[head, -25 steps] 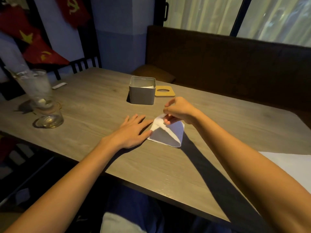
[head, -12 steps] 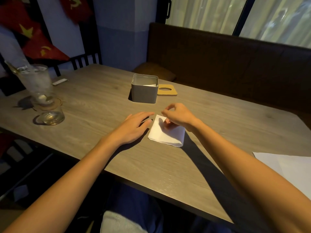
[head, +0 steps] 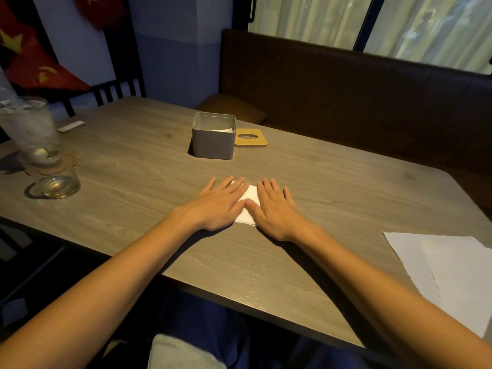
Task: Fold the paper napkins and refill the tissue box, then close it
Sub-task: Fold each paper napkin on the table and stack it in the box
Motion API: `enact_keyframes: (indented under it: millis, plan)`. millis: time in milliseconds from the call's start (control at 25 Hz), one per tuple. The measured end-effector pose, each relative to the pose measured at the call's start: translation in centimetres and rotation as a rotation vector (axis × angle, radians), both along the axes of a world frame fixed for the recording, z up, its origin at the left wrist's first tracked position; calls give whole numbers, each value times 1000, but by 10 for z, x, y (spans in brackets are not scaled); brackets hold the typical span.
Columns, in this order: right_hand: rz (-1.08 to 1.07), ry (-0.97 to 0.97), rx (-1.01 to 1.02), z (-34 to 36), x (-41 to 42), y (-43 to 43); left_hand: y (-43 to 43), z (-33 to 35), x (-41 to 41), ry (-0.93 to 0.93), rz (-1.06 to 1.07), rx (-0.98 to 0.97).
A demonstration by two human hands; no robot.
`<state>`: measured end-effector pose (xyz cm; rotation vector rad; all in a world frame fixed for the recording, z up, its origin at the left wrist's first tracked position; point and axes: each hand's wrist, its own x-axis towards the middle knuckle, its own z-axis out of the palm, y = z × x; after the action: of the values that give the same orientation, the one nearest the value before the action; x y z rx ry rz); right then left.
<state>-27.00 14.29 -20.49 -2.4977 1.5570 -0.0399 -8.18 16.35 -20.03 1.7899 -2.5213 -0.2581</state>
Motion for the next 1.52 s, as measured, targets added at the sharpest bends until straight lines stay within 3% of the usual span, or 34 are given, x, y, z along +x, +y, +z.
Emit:
enact_keyframes:
  millis: [240,440,560,760,880,960,1040,1200,1360,1440,1520]
  plan:
    - [-28,96,29,6,-30,9,3,7,26,-71,14,70]
    - [68,30,-47,16,-27,11,-4,11,-10,140,-89,-107]
    - [85,62,-35,8,-16,13,-4,-1,-16,88,-117,-86]
    - [42,41,1,9,-41,18,9,0,24,-12,-19,-8]
    - [-52,-185,-152,15,-40,21,22,1,18,12,86,-54]
    - [-172,-153,-240,21,-29,16,33,-1,2,8,266,-149]
    - [-256,-112,-164,31,-13,5,44,-2,-13,-32,425,-159]
    - [-329,-179,110,42,23,-23,50,2,-22,-47,545,-119]
    - [-353,-315,133,37,34,-33,50,2,-18,-29,534,-148]
    - [-330,-393,182,42,33,-31,50,1,-9,70,509,-194]
    - [-243,-478,215,52,32,-28,48,4,2,318,525,-182]
